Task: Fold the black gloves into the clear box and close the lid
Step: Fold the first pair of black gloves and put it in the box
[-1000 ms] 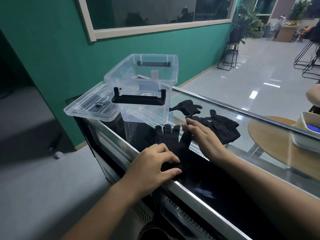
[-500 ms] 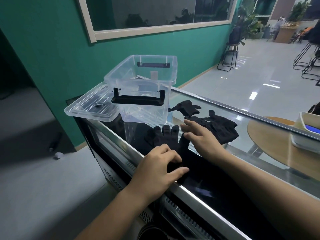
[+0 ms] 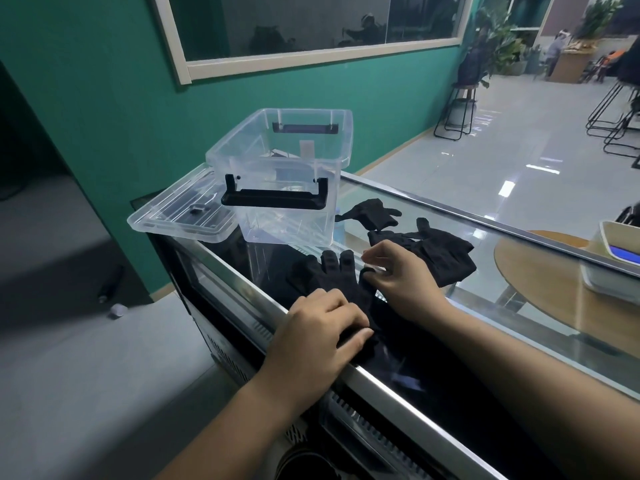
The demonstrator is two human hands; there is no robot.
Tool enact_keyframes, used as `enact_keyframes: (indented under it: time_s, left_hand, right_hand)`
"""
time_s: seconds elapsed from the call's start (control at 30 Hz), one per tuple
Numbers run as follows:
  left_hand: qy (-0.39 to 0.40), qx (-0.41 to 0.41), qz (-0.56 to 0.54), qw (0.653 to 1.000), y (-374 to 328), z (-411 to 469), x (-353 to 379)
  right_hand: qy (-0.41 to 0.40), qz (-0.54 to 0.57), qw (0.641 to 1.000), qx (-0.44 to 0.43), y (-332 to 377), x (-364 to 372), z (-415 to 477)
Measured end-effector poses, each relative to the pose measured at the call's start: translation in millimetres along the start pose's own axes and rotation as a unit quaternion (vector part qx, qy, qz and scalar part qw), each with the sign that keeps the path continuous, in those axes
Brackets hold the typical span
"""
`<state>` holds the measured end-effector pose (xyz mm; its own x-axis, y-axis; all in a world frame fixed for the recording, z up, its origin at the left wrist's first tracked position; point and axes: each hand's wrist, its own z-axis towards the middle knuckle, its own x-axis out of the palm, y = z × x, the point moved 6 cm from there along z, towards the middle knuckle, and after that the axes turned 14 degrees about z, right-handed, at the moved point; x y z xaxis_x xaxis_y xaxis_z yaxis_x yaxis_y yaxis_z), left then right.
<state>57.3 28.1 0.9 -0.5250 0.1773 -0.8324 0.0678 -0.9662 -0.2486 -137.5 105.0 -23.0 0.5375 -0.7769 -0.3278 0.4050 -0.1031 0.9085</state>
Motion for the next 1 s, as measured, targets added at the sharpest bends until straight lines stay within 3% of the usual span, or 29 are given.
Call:
enact_keyframes:
  time_s: [0.2,0.37,0.5,0.63,0.83,1.0]
  left_hand:
    - [0.035,-0.041,-0.095,0.994,9,-6,11]
    - [-0.023,-0.090,-0.121,0.988,27,0,-3]
    - [-0.075,-0.209,-0.094,0.970,76,13,-16]
    - [-0.010,-0.292,-0.054,0.955,126,31,-11]
    - [0.116,-0.273,-0.017,0.955,139,50,2]
    - [0.114,-0.288,-0.066,0.949,142,55,7]
  right_hand:
    - [0.006,-0.010,1.000,-0.021,1,2,-2]
    - [0.029,-0.072,0.991,-0.110,19,5,-9]
    - [0.099,-0.078,0.974,-0.189,40,18,-26]
    - [0.170,-0.103,0.958,-0.208,44,32,-36]
    - [0.208,-0.133,0.948,-0.200,37,35,-36]
    - [0.216,-0.134,0.947,-0.199,34,36,-34]
